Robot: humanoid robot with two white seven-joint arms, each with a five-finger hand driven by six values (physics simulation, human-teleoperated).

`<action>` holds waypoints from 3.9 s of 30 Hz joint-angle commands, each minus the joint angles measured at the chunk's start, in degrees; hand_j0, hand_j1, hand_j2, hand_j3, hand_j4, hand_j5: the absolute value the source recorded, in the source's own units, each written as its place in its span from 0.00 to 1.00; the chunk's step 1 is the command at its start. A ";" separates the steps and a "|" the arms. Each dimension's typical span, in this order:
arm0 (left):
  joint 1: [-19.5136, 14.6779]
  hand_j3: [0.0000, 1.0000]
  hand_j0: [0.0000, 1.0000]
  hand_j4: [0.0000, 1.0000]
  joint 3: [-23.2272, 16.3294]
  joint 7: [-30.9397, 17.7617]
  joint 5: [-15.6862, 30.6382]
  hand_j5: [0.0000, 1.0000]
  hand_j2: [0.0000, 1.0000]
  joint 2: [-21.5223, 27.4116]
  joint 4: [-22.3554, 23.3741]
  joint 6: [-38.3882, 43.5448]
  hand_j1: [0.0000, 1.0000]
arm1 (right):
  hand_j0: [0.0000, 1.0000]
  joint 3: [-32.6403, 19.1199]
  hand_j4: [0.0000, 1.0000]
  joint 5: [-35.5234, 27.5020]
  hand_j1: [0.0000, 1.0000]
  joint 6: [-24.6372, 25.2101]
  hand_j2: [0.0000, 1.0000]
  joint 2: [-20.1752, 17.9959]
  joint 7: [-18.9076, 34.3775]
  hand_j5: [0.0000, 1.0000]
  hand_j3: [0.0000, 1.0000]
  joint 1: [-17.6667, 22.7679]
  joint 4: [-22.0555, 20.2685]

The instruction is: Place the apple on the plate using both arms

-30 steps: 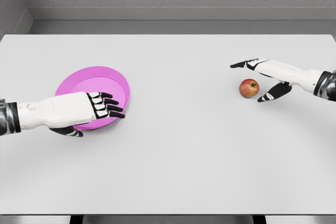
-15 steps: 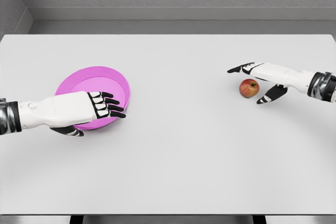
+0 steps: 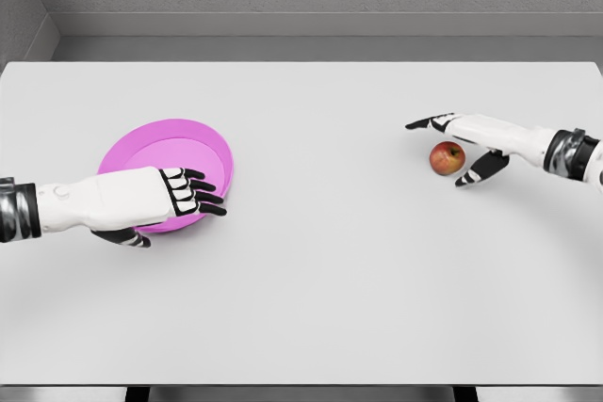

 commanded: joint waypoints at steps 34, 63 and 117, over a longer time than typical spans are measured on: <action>0.00 1.00 1.00 1.00 0.03 0.02 0.36 1.00 1.00 0.05 -0.01 0.08 1.00 | 0.80 0.44 0.80 -0.67 0.80 0.14 0.80 0.30 -0.02 0.80 0.80 -0.79 2.73; 0.00 1.00 1.00 1.00 0.12 0.02 0.36 1.00 1.00 0.05 -0.01 0.08 1.00 | 0.54 1.50 0.54 -1.20 0.54 0.14 0.54 0.21 -0.02 0.54 0.54 -1.76 4.05; -9.40 1.00 1.00 1.00 -3.57 -0.16 0.63 1.00 1.00 -9.35 -0.01 0.08 1.00 | 1.00 -14.58 1.00 -8.84 1.00 0.14 1.00 -5.06 -0.02 1.00 1.00 0.79 -5.18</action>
